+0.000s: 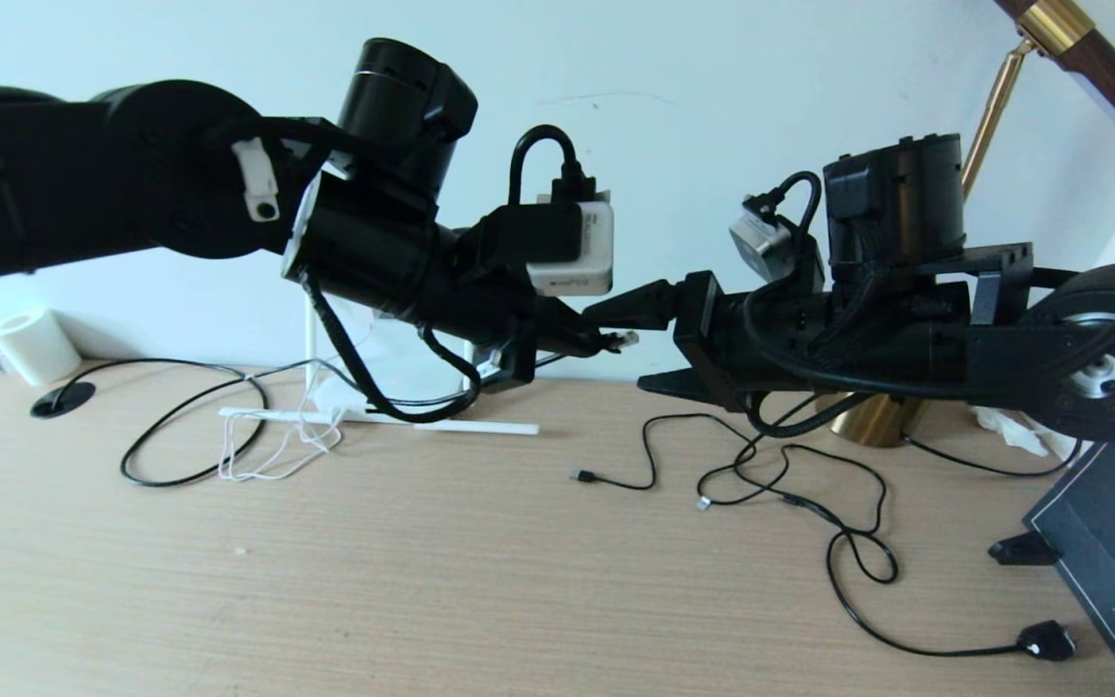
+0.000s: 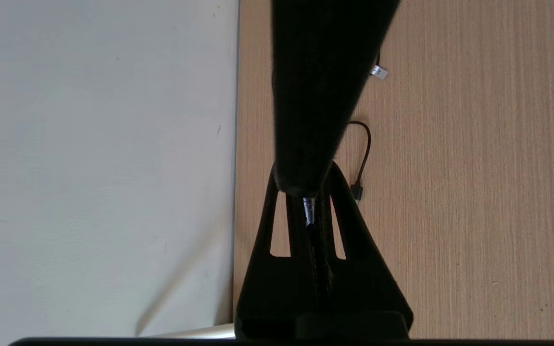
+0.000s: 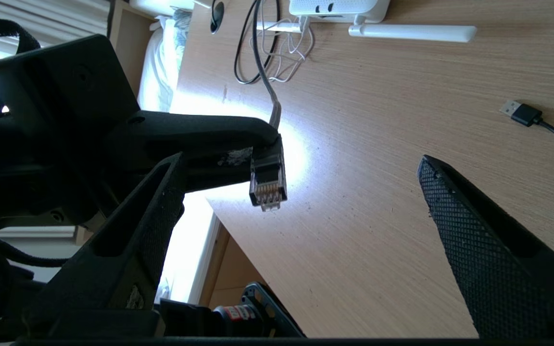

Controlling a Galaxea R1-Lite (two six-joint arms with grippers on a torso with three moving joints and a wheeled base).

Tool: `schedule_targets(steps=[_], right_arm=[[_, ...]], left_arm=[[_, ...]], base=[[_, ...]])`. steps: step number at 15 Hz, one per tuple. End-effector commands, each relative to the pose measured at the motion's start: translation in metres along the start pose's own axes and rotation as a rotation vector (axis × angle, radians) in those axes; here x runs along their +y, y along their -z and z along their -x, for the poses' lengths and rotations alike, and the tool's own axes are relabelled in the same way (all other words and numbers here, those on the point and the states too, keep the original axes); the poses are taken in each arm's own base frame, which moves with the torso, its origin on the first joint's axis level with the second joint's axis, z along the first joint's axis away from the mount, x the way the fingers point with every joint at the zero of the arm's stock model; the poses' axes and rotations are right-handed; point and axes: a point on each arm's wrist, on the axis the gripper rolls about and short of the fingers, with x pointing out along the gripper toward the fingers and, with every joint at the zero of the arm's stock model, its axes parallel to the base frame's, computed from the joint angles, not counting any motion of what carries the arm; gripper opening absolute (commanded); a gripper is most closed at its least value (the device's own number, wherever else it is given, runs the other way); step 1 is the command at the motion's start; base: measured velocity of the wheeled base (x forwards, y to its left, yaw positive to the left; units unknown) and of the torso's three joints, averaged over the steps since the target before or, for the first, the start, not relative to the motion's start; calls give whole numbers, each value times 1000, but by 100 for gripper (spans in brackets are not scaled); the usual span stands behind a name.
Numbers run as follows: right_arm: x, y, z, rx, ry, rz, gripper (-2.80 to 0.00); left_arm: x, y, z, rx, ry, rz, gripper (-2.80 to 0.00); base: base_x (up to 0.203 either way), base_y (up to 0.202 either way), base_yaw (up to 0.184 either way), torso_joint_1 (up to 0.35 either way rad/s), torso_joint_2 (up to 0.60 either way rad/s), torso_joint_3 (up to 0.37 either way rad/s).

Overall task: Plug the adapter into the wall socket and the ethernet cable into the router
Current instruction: Hand it to the other hand

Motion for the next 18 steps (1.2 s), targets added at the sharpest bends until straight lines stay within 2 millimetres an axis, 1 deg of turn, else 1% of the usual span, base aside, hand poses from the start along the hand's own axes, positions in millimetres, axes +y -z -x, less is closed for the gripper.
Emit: schedule_targets(steps=[1, 4, 5, 11, 15, 18], right_arm=[[1, -1, -1, -7, 0, -4, 0], [1, -1, -3, -9, 4, -5, 0], [1, -1, -3, -8, 2, -5, -280], [1, 0, -3, -6, 5, 4, -280], [3, 3, -3, 0, 0, 6, -280], [4, 4, -3, 5, -2, 7, -280]], left_arm=[[0, 0, 1, 0, 4, -4, -280], [-1, -1, 3, -1, 6, -4, -280], [-1, 0, 2, 0, 8, -3, -280], [-3, 0, 1, 0, 14, 1, -280], [-4, 0, 4, 0, 18, 3, -280], [-8, 1, 6, 5, 29, 19, -280]], base=[[0, 0, 0, 0, 0, 0], [0, 0, 0, 0, 0, 0], [0, 0, 0, 0, 0, 0], [0, 0, 0, 0, 0, 0], [0, 0, 0, 0, 0, 0], [0, 0, 0, 0, 0, 0]])
